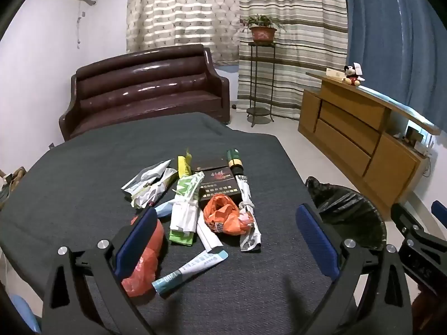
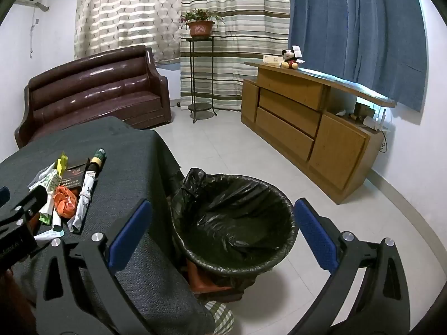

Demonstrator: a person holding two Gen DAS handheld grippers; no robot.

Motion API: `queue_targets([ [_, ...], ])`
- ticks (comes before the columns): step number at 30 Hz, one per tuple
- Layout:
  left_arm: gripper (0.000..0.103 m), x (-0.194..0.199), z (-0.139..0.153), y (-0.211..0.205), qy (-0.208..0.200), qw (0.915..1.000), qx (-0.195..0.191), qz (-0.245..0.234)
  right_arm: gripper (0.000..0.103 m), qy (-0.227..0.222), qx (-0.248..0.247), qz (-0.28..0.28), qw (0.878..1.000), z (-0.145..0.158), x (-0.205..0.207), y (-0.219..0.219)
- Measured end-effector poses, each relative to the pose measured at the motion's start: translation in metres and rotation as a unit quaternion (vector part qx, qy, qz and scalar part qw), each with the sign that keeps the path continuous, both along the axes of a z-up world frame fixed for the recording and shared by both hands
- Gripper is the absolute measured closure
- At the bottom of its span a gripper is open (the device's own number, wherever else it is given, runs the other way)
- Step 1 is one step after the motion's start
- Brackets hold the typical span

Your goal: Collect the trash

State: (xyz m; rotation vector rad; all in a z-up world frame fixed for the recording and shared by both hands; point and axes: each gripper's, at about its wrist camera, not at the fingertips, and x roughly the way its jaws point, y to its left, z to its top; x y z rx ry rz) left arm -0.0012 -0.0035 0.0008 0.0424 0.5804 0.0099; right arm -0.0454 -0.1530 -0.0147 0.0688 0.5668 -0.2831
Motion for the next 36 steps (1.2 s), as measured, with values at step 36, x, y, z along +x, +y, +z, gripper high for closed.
queue_targets([
  [36, 0.006, 0.004, -0.006, 0.009, 0.01, 0.9998, -0.015, 0.001, 0.004, 0.002, -0.001, 0.0, 1.0, -0.001, 0.0, 0.0],
])
